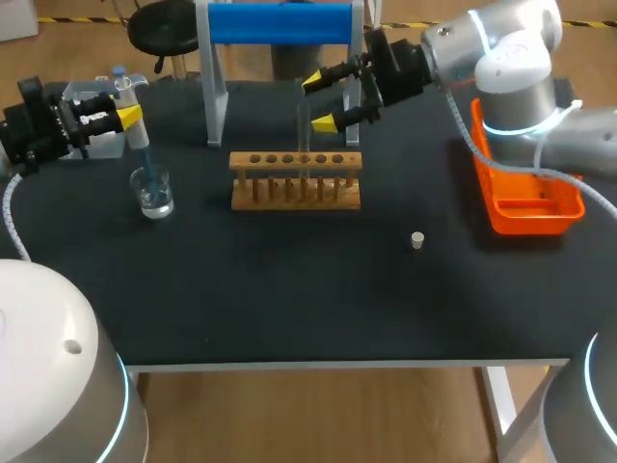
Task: Invert the test tube, pick up the pipette, mount the tip to pipette, aspirate from beaker and dispense into the tube, eject the tip, return the pipette, and cap with the stopper.
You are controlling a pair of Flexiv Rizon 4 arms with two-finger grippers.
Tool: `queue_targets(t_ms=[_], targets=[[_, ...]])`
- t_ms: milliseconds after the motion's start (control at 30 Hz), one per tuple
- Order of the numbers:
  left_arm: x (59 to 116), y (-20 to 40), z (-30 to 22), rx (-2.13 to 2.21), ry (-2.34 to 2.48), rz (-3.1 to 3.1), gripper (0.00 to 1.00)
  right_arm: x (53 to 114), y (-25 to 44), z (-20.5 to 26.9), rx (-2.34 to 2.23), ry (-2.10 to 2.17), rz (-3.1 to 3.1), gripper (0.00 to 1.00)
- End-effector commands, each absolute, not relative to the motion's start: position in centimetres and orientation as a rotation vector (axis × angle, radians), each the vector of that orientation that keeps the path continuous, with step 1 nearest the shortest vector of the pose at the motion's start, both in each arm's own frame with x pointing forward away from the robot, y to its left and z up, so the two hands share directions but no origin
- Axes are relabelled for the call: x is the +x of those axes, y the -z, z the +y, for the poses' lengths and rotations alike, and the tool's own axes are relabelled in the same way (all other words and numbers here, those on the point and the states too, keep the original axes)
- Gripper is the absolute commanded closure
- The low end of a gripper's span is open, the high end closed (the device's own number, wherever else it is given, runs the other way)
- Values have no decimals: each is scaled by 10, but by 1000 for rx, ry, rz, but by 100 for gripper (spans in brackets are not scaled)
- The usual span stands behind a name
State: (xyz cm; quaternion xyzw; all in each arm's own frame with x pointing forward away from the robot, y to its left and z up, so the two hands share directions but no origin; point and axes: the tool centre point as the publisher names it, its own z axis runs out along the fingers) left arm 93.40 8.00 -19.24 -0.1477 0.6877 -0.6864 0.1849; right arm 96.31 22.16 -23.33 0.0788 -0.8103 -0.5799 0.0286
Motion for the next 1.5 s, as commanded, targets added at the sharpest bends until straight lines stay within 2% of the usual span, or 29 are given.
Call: queue_targets(t_ms=[33, 833, 1500], targets=[[934, 192, 81, -413, 1938, 1939, 100, 969, 243, 227, 245, 1780, -2501, 0], [934, 192, 81, -413, 1938, 1939, 100, 980, 293, 243, 190, 1669, -2694, 0], [934, 192, 81, -413, 1938, 1939, 100, 981, 300, 245, 150, 1629, -2792, 0]])
